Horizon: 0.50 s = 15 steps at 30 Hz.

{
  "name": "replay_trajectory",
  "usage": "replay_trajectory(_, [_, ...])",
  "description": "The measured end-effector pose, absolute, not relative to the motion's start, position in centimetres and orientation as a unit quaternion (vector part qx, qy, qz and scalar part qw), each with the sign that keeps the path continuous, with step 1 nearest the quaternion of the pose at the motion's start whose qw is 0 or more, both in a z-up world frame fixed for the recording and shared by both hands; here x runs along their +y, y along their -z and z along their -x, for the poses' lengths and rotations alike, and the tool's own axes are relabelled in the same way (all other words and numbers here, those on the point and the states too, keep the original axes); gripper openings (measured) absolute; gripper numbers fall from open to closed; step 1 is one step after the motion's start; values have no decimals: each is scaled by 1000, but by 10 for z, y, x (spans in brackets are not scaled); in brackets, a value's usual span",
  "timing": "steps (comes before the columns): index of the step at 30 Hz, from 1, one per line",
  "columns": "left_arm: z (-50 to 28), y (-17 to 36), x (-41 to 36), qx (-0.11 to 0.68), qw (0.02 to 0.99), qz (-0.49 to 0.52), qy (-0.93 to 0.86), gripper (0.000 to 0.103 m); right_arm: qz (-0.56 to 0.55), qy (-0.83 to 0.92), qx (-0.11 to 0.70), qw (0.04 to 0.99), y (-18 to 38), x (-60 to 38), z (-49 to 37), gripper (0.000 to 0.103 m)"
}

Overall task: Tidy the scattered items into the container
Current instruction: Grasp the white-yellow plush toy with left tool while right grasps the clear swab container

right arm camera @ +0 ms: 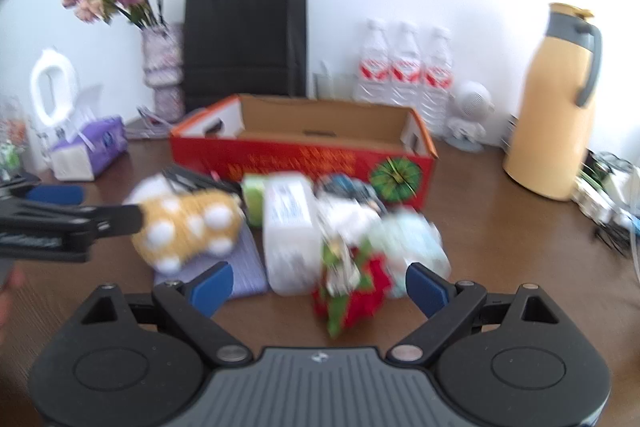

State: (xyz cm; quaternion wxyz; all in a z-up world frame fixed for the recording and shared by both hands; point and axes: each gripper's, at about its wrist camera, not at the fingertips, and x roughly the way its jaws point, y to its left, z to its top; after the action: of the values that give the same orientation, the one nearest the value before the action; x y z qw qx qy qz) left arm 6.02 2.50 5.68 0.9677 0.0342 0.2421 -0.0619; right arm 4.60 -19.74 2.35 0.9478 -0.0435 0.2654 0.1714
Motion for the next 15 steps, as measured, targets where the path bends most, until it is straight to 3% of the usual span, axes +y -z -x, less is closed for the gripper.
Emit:
replay_trajectory(3, [-99, -48, 23, 292, 948, -103, 79, 103, 70, -182, 264, 945, -25, -181, -65, 85])
replay_trajectory(7, [-124, -33, 43, 348, 927, -10, 141, 103, 71, -188, 290, 936, -13, -171, -89, 75])
replay_trajectory(10, [-127, -26, 55, 355, 923, 42, 143, 103, 68, -191, 309, 929, 0, -167, -100, 56])
replay_trajectory(11, [-126, -28, 56, 360, 922, 49, 134, 103, 68, -190, 313, 928, 2, -167, -102, 43])
replay_trajectory(15, [-121, -34, 38, 360, 928, 38, 88, 103, 59, -196, 312, 928, 6, -169, -102, 39])
